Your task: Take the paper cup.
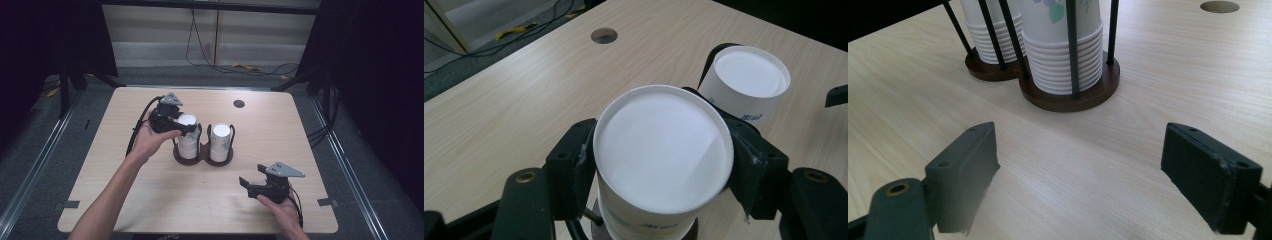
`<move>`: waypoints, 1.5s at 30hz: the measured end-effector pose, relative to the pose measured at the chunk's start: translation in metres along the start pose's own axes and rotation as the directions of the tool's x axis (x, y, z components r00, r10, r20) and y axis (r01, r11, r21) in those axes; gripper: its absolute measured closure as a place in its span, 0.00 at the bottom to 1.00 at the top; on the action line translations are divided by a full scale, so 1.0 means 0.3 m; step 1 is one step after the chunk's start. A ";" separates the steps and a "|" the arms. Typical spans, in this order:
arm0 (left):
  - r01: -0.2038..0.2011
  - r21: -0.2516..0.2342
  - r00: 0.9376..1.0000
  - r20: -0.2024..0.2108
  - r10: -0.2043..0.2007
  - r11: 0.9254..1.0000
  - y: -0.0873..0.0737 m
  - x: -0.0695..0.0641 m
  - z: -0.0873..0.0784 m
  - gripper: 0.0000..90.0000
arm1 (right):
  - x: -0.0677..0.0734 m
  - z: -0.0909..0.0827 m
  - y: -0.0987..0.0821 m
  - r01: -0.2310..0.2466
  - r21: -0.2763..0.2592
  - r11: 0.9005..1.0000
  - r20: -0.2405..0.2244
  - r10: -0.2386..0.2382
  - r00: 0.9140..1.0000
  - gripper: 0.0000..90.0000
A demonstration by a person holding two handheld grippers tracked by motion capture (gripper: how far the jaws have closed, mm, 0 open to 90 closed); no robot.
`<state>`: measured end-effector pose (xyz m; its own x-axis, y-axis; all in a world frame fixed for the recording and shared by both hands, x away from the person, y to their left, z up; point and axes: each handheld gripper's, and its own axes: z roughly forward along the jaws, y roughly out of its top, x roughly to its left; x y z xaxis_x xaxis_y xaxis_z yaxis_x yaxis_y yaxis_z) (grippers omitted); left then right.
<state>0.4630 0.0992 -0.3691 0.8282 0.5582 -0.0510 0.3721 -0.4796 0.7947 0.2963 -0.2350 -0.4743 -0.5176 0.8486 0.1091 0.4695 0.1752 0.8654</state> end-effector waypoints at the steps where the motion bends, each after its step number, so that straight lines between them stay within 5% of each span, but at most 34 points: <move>1: 0.000 0.000 1.000 -0.001 0.000 1.000 0.001 0.001 -0.003 0.39 | 0.000 0.000 0.000 0.000 0.000 1.000 0.000 0.000 1.000 0.17; 10: 0.031 -0.053 1.000 0.001 -0.031 0.998 -0.001 0.006 -0.025 0.39 | 0.002 0.001 0.000 -0.001 -0.001 1.000 -0.002 0.001 1.000 0.17; 16: 0.006 -0.076 1.000 -0.010 -0.007 0.997 0.010 -0.001 -0.046 0.39 | 0.001 0.002 0.000 -0.002 0.000 1.000 -0.002 0.002 1.000 0.17; 45: 0.038 -0.178 0.999 0.033 -0.032 0.983 0.037 0.006 -0.127 0.39 | 0.004 0.002 0.000 0.000 -0.001 1.000 -0.008 0.000 1.000 0.17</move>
<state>0.4526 0.1208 -0.3374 0.8291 0.5506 -0.0967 0.3228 -0.3303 0.8869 0.2961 -0.2339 -0.4743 -0.5235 0.8446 0.1127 0.4685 0.1748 0.8660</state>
